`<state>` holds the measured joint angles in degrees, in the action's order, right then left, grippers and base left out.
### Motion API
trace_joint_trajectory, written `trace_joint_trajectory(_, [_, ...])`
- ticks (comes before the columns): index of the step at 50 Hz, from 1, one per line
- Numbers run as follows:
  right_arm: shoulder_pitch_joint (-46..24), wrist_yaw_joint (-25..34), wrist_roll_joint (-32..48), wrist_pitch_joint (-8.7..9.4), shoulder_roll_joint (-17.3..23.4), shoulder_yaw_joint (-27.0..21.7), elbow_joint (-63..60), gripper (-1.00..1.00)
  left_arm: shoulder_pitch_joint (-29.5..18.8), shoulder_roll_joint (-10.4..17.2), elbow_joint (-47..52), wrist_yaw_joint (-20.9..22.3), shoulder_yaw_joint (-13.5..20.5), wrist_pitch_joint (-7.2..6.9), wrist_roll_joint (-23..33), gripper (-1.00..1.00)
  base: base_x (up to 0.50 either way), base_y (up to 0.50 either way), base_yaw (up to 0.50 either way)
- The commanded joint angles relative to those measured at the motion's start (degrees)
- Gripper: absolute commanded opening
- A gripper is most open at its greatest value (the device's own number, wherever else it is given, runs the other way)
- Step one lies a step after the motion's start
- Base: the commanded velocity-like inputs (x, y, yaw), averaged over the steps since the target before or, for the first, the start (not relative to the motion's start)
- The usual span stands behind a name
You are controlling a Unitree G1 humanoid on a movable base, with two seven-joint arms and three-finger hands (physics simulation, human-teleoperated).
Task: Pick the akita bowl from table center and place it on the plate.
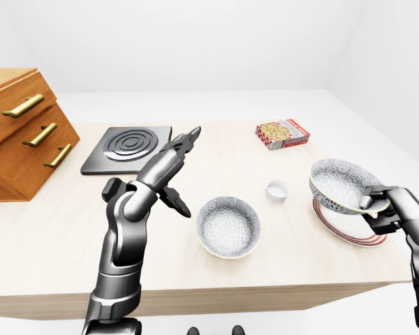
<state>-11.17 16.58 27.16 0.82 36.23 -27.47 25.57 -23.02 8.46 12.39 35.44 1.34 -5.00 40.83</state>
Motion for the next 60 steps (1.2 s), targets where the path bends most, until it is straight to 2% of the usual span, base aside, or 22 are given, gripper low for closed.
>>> trace_joint_trajectory(1, [-3.1,-7.6,-2.9,-3.24,2.4,2.1,9.6,-1.00,0.0,-0.1,-0.3,-0.1,-0.1,0.00,0.1,1.00,0.00,0.00,0.00])
trace_joint_trajectory(2, [-3.6,-8.7,-2.5,-4.02,2.9,2.6,11.5,-1.00,0.0,-0.1,-0.3,-0.1,-0.1,0.00,0.1,1.00,0.00,0.00,0.00])
trace_joint_trajectory(8, [-5.1,-12.1,-2.2,-5.82,4.4,4.5,17.2,-1.00,0.0,-0.2,0.0,0.2,-0.2,0.00,0.2,1.00,0.00,0.00,0.00])
trace_joint_trajectory(30, [-9.0,-21.4,-4.8,-5.82,9.1,11.0,39.8,-1.00,0.0,-0.6,0.5,0.5,-0.6,0.00,0.8,1.00,0.00,0.00,0.00])
trace_joint_trajectory(41, [-8.9,-20.9,-6.4,-5.82,8.8,12.2,40.7,-1.00,0.0,-0.4,0.1,0.4,-0.4,0.00,0.6,1.00,0.00,0.00,0.00])
trace_joint_trajectory(43, [-8.8,-21.5,-6.1,-5.82,8.9,12.4,40.4,-0.78,0.0,-0.3,0.1,0.4,-0.3,0.00,0.6,1.00,0.00,0.00,0.00])
trace_joint_trajectory(44, [-8.7,-20.7,-6.5,-5.82,9.0,12.1,40.2,1.00,0.0,-0.3,0.2,0.5,-0.3,0.00,0.6,1.00,0.00,0.00,0.00])
trace_joint_trajectory(60, [-7.6,-18.8,-6.5,-5.82,9.8,10.9,37.7,1.00,-1.2,-0.2,-0.4,1.0,-0.3,0.00,0.6,1.00,0.00,0.00,0.00])
